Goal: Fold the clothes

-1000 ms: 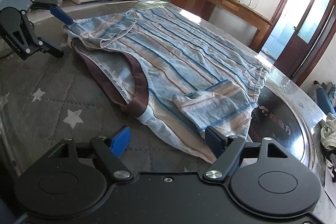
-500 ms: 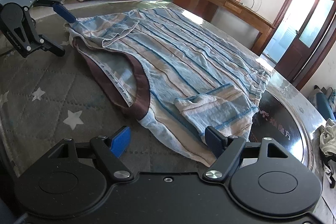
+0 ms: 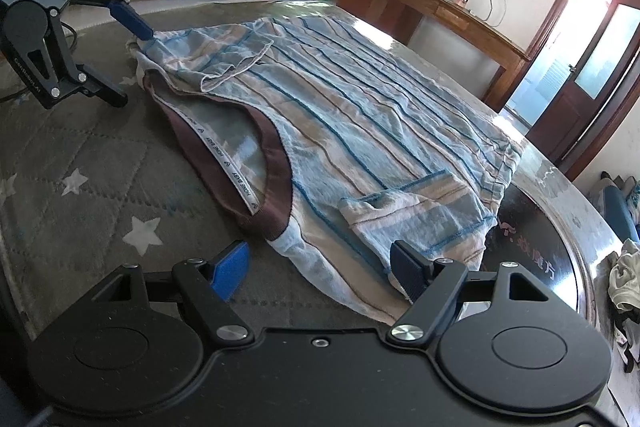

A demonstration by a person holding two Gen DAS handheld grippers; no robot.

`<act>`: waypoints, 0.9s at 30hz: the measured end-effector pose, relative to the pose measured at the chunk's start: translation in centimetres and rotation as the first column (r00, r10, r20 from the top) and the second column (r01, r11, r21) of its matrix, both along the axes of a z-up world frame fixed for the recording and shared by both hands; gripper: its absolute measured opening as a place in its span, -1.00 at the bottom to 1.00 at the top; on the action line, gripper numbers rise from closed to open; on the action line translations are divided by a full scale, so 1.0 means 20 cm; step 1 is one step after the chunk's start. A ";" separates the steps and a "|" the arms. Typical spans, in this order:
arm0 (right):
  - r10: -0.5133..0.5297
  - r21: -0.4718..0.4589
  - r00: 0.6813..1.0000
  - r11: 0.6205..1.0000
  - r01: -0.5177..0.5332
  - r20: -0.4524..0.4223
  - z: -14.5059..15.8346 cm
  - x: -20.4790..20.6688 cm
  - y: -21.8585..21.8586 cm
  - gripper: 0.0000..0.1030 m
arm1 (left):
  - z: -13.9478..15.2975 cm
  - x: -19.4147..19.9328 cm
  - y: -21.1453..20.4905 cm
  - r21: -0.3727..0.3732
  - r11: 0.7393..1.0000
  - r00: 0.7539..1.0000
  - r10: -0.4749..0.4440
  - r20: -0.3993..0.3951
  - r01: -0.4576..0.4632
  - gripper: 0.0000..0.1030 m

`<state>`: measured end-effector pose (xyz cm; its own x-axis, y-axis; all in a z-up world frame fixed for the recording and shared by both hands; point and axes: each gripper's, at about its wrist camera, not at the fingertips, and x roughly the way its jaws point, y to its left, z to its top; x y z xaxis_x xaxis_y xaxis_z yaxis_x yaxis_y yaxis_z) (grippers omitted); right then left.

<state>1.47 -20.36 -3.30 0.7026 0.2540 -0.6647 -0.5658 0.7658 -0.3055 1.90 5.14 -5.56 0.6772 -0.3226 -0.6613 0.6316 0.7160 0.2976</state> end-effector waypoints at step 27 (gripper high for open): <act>-0.006 0.011 1.000 1.000 0.005 0.013 0.00 -0.01 -0.01 0.56 | 0.01 0.01 -0.01 0.015 1.000 1.000 -0.002 -0.018 0.003 0.64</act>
<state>1.34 -20.46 -3.39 0.7124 0.2570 -0.6530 -0.5577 0.7722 -0.3045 2.20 4.92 -5.33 0.6646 -0.3145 -0.6778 0.6387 0.7099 0.2969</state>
